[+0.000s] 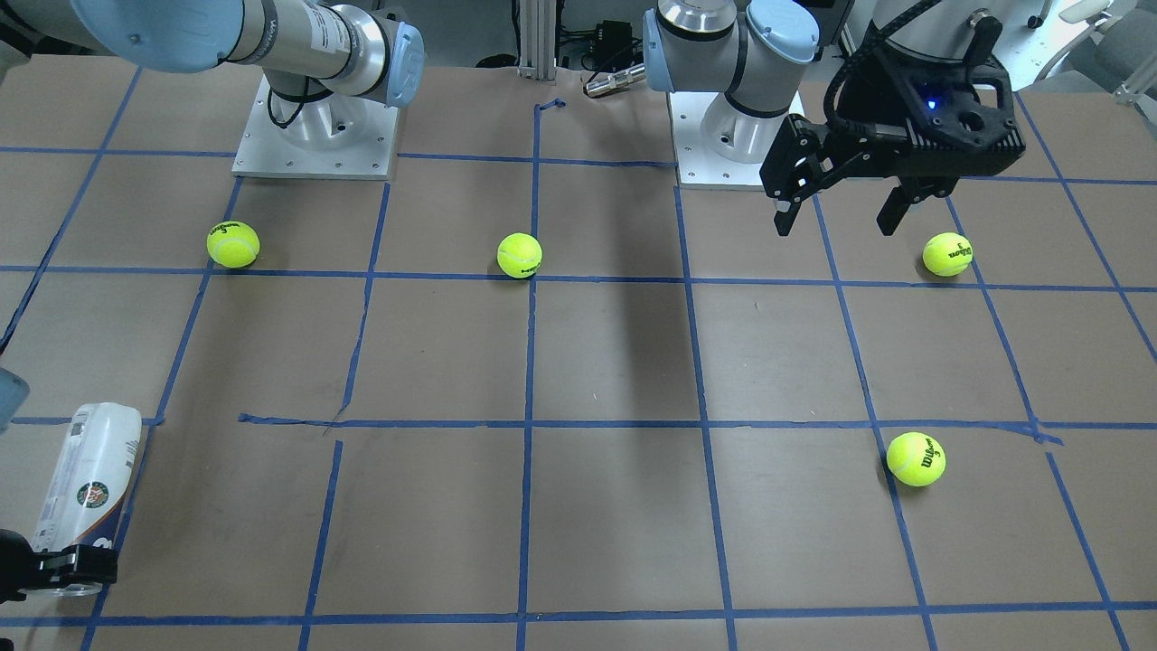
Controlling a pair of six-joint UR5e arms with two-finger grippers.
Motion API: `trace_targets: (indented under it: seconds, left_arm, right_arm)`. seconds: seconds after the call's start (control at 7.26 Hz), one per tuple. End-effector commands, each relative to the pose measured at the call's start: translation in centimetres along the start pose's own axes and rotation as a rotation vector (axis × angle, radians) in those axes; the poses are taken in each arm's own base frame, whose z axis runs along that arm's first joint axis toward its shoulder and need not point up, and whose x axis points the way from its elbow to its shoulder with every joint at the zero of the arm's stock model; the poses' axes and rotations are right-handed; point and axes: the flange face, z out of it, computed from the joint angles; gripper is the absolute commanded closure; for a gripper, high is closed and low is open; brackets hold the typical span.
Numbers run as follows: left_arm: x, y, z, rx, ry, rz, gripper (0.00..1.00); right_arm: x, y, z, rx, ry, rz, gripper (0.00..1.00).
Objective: Lift up tennis ball bucket
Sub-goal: 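Hold the can in the right gripper and lift it slightly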
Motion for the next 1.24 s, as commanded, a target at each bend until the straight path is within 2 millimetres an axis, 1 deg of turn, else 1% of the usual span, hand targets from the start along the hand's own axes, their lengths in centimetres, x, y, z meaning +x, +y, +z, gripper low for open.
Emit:
trace_targets:
  seconds: [0.0,0.28,0.55,0.83,0.96,1.1]
  left_arm:
    - [0.0,-0.02,0.03,0.0,0.0,0.0,0.0]
    - [-0.08,-0.04,0.03,0.0,0.0,-0.002,0.0]
    - [-0.08,-0.04,0.03,0.0,0.0,0.0,0.0]
    - [-0.08,-0.04,0.03,0.0,0.0,0.0,0.0]
    - [-0.08,-0.04,0.03,0.0,0.0,0.0,0.0]
    - [-0.08,-0.04,0.03,0.0,0.0,0.0,0.0]
  right_arm:
    - [-0.01,0.15,0.14,-0.007,-0.003,0.003,0.0]
    - [-0.04,0.1,0.24,-0.005,-0.007,0.009,0.0]
    - [-0.11,0.26,0.2,-0.005,-0.005,0.099,0.0]
    - [-0.21,0.67,0.15,-0.016,0.004,0.149,0.0]
    - [0.12,0.87,0.28,-0.019,0.007,0.159,0.0]
    - [0.35,0.92,0.25,-0.016,0.007,0.152,0.02]
